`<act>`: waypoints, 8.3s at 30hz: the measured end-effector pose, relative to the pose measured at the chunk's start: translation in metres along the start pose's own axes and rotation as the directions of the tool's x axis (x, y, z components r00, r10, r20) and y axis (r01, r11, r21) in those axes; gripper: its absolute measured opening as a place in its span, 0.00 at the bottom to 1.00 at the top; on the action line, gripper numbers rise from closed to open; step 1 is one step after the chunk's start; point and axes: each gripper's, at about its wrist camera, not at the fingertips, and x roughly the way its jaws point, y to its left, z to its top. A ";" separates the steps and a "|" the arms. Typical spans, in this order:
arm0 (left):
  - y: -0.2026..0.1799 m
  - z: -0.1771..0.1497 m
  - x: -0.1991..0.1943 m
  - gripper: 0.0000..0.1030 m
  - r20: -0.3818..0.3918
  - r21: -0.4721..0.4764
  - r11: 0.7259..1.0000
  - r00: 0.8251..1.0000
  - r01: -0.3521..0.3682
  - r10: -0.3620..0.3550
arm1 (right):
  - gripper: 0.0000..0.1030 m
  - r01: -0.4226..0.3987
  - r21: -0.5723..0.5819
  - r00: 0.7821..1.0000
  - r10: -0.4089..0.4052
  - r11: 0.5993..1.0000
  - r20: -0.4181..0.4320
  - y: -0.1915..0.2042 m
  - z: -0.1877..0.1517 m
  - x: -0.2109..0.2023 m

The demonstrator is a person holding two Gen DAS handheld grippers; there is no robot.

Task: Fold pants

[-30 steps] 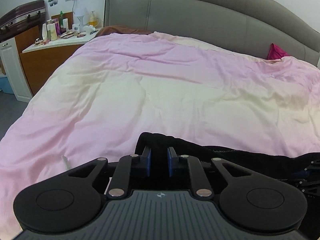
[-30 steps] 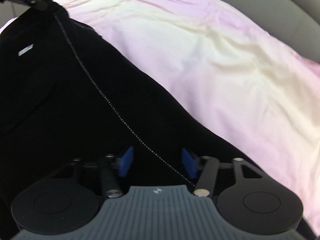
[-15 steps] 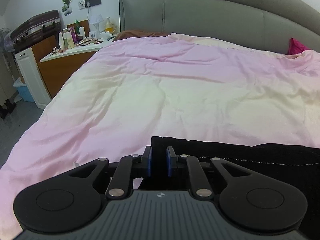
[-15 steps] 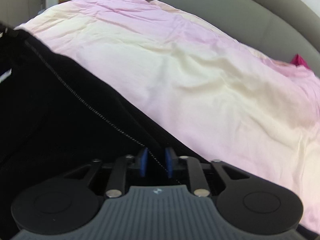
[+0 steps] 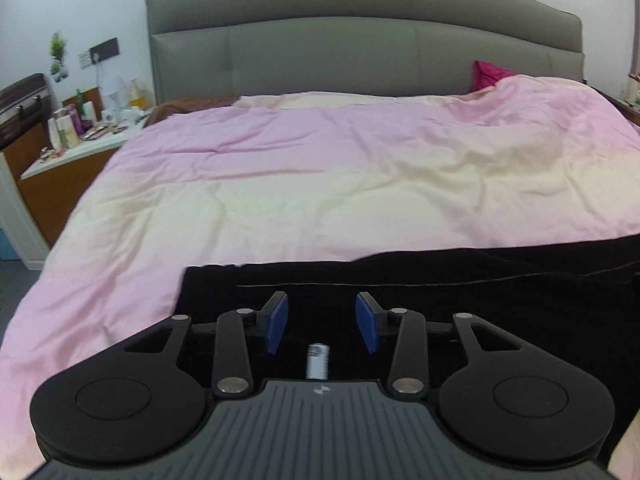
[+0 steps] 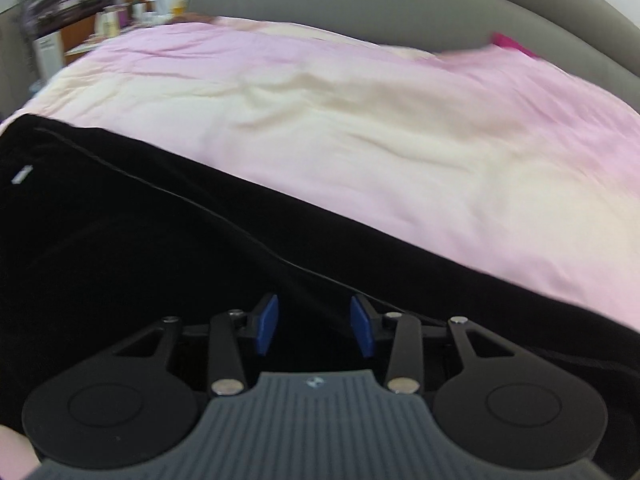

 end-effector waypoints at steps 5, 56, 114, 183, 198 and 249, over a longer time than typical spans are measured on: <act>-0.062 0.006 0.027 0.42 -0.047 0.028 0.993 0.993 0.112 -0.111 | 0.35 0.169 0.099 0.985 -0.167 0.981 -0.030 -0.090 -0.030 -0.024; -0.122 -0.166 -0.014 0.70 -0.064 -0.814 0.573 0.964 0.099 -0.257 | 0.48 -0.269 0.953 0.958 -0.065 0.139 0.280 -0.364 -0.269 -0.044; -0.387 -0.041 -0.110 0.40 -0.280 0.388 0.740 0.835 0.549 -0.473 | 0.23 -0.115 0.967 0.934 -0.305 0.228 0.184 -0.271 -0.380 -0.351; -0.270 -0.100 -0.020 0.64 -0.265 -0.390 0.760 0.727 0.520 -0.634 | 0.20 0.001 0.076 0.985 0.012 0.997 -0.171 0.039 -0.177 -0.159; -0.316 -0.097 -0.033 0.55 -0.227 -0.189 0.830 0.799 0.525 -0.557 | 0.00 -0.125 0.201 0.967 0.165 0.972 -0.194 0.049 -0.216 -0.131; -0.314 -0.055 0.033 0.27 -0.387 -0.011 0.840 0.772 0.543 -0.504 | 0.09 -0.047 0.343 0.999 0.048 0.938 0.005 -0.120 -0.228 -0.191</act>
